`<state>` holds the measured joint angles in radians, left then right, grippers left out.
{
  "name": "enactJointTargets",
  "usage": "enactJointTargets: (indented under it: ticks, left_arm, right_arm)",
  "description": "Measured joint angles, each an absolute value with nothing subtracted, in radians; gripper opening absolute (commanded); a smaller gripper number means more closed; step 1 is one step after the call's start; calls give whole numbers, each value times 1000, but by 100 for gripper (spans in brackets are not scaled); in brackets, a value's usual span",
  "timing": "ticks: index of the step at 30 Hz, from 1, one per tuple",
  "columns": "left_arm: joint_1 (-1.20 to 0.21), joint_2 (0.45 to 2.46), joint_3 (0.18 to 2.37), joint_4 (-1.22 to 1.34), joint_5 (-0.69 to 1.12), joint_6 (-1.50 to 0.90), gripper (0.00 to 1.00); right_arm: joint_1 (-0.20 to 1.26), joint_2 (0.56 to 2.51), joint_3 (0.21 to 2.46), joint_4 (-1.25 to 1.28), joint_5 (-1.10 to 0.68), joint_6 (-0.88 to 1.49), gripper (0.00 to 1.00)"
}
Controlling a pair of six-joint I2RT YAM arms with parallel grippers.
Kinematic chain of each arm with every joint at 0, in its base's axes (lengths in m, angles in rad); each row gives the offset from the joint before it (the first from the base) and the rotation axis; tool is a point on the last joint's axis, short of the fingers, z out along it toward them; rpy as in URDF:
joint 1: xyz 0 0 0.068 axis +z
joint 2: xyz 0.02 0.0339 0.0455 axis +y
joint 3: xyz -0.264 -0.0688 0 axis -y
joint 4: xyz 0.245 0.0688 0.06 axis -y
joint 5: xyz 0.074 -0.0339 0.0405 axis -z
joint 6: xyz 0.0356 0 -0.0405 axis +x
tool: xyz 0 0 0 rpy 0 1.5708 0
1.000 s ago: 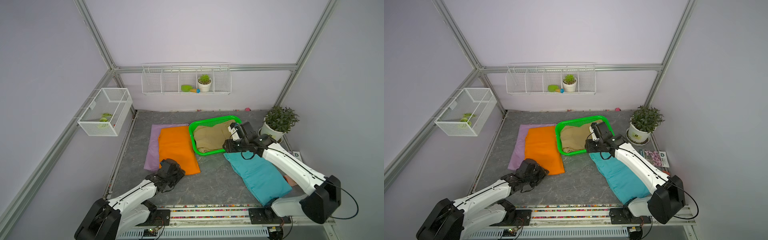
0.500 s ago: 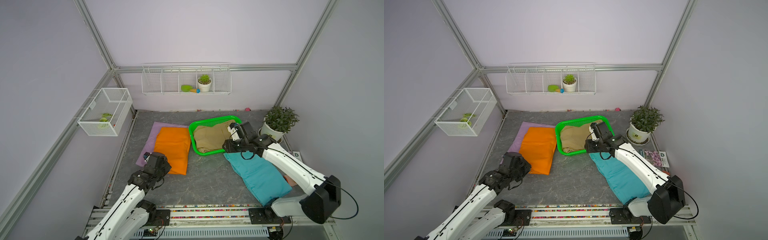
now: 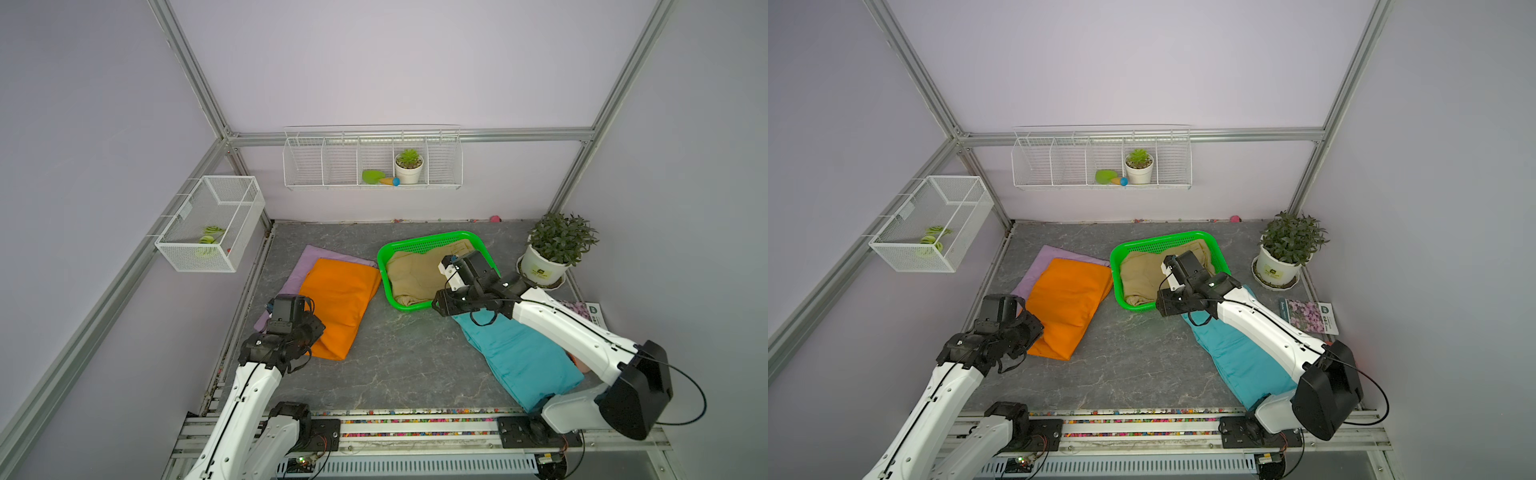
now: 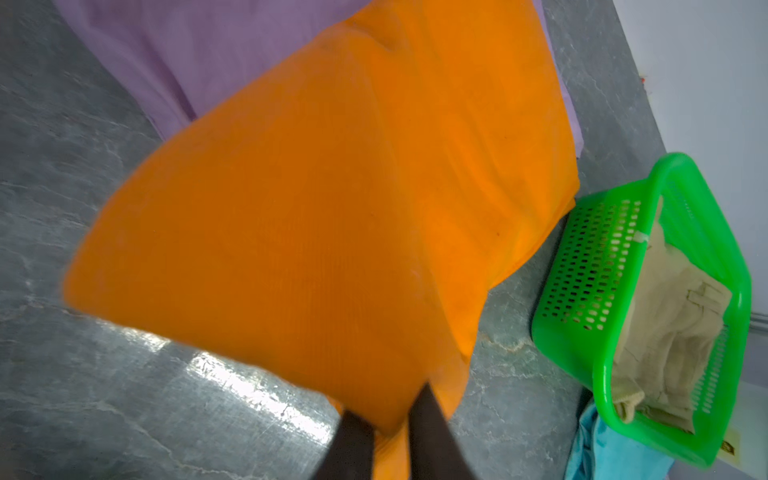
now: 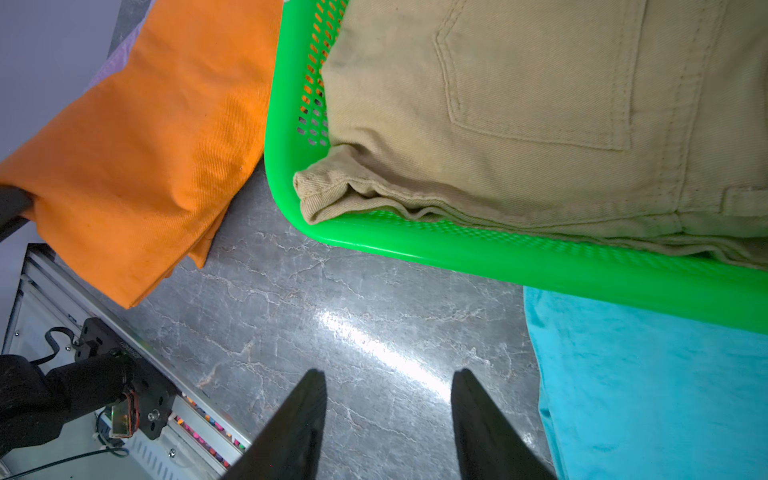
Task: Put the folded long pants in the basket
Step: Adjust the long pant at the center of the board.
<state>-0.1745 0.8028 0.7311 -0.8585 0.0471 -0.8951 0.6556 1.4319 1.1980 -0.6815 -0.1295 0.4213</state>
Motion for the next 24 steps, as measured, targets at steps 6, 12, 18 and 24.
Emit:
enactJointTargets:
  ticks: [6, 12, 18, 24]
  left_arm:
    - [-175, 828, 850, -947, 59, -836, 64]
    - [-142, 926, 1060, -978, 1, -723, 62]
    - [-118, 1023, 1059, -963, 18, -648, 60]
    - [-115, 1008, 970, -927, 63, -607, 60]
  right_arm:
    - [778, 1448, 1187, -640, -104, 453, 62]
    - [976, 1431, 1032, -412, -46, 657, 71]
    - [1131, 1592, 988, -81, 2, 928, 74]
    - [1176, 1866, 1128, 46, 26, 1057, 74]
